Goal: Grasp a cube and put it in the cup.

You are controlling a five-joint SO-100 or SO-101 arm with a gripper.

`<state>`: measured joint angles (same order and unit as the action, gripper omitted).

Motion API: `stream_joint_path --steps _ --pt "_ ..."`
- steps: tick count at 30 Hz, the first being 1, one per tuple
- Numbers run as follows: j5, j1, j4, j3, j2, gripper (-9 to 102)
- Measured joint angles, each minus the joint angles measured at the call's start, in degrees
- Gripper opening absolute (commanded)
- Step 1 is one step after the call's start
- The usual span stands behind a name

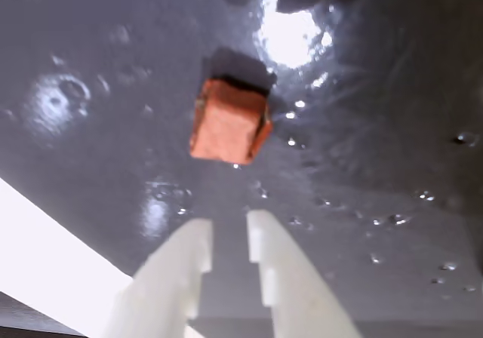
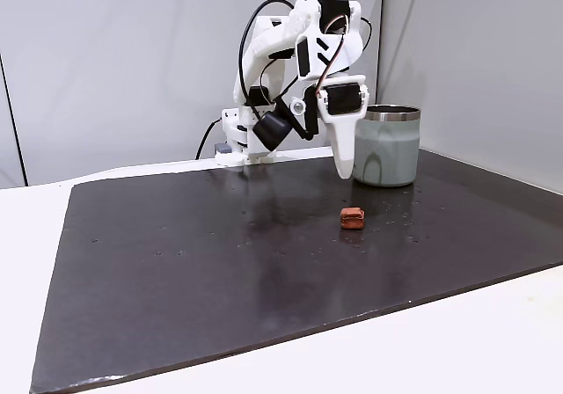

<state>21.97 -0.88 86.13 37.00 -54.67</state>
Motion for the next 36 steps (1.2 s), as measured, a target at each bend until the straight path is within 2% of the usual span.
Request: stream_joint_path --steps 6,16,24,36 --pt "6.7 -2.2 -0.1 0.0 0.4 6" --pt "8.1 -2.4 -0.3 -0.4 3.6 8" --pt "6.9 0.7 0.6 -3.3 5.6 29" --pt "7.1 1.2 2.0 -5.5 8.6 29"
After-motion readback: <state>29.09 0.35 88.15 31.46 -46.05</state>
